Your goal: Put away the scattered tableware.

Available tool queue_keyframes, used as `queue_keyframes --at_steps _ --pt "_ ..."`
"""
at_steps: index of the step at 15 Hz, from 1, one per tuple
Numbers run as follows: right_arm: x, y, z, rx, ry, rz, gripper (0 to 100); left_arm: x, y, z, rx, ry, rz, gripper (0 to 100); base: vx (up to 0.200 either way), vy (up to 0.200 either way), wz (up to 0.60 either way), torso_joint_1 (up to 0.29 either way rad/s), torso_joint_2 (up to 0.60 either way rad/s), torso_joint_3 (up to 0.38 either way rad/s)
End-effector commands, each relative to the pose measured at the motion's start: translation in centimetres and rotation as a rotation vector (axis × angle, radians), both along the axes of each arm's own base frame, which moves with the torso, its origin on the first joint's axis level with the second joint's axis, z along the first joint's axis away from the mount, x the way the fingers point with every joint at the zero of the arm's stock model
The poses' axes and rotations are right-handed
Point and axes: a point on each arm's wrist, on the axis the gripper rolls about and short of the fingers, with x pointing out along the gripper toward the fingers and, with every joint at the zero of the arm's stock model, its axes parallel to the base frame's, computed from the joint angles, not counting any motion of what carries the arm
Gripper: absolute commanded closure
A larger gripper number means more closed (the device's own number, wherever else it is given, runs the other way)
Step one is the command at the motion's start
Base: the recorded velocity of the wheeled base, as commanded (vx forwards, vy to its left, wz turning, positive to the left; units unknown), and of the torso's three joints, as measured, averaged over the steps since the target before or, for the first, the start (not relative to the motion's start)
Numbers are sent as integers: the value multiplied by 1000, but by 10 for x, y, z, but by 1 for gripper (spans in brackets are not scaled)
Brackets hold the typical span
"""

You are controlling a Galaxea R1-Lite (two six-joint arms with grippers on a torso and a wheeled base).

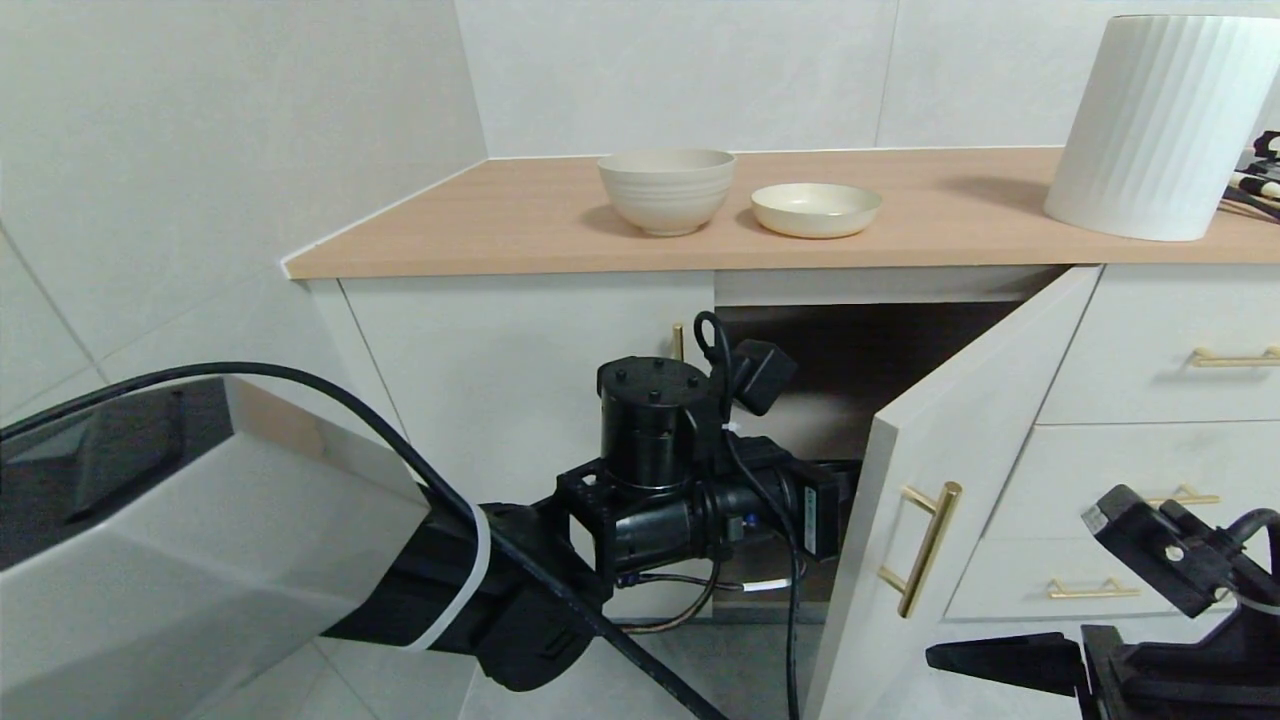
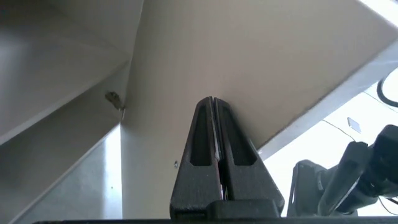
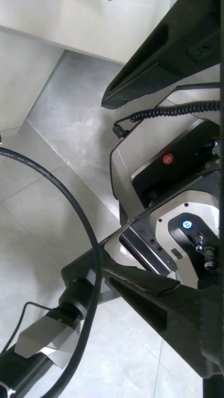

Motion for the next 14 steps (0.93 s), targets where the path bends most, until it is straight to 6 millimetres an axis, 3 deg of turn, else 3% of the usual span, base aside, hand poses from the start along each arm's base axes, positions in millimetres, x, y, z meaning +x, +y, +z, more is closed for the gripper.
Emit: queue_keyframes --at_steps 1,3,11,14 --pt "0 0 0 1 0 3 0 2 -2 0 6 8 0 100 -200 0 0 2 7 -7" --pt "0 0 0 0 0 2 0 4 -5 4 -1 -3 9 100 -200 0 0 12 5 -2" --pt "0 0 0 0 0 2 0 18 -21 -4 -12 -21 64 100 0 0 0 0 0 0" --pt "-1 0 1 5 -4 5 0 9 -29 -3 0 -19 71 100 0 0 0 0 0 0"
